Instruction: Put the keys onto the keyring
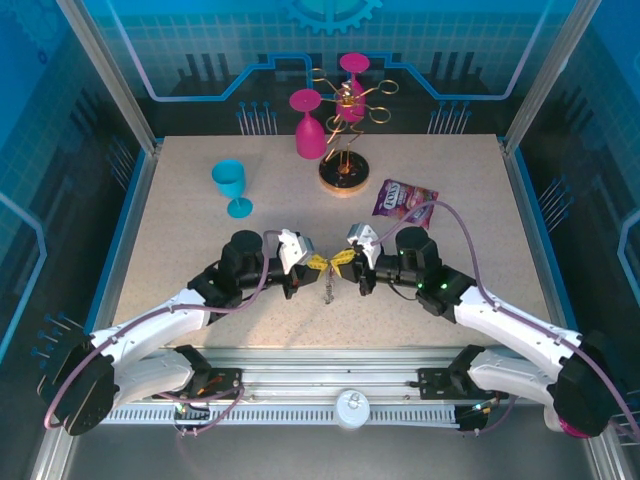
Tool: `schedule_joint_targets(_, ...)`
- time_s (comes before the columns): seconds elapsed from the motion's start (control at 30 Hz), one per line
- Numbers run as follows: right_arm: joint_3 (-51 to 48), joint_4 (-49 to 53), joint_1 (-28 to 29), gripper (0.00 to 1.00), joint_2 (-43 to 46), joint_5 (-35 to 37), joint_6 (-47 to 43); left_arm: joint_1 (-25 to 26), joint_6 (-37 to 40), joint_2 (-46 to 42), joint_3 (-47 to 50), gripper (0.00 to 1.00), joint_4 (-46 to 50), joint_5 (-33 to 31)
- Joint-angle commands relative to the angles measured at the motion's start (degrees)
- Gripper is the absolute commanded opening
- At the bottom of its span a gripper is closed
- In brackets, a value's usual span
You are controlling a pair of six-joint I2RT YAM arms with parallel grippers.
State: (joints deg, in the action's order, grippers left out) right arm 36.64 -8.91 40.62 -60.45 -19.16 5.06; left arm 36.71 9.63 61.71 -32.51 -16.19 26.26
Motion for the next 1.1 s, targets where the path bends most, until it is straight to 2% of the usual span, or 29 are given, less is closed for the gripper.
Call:
schedule_joint_targets(0.0,1.5,-0.5,0.2,0.00,-1.1,7.7,4.0,0.4,2.4,-1.2,0.1,0.00,-1.6,2.2)
schedule_joint_targets(0.23,0.7,-4.9,0.4,0.00,-3.0,13.6,17.1,1.7,7.6,-1.7,0.1,0.00,0.0,-2.8)
schedule_joint_targets(0.37,0.0,-8.2,0.9,0.00,-3.8,15.7,21.3,2.8,10.2,-1.7,0.0,0.00,0.9,-6.1)
schedule_joint_targets(0.53,0.7,-8.2,2.0,0.00,-5.1,17.8,22.8,3.4,10.8,-1.7,0.0,0.00,0.1,-8.2)
schedule_joint_targets(1.07,4.1,-3.1,3.1,0.00,-8.2,16.0,29.3,4.9,16.3,-1.9,1.2,0.00,-5.0,-17.1)
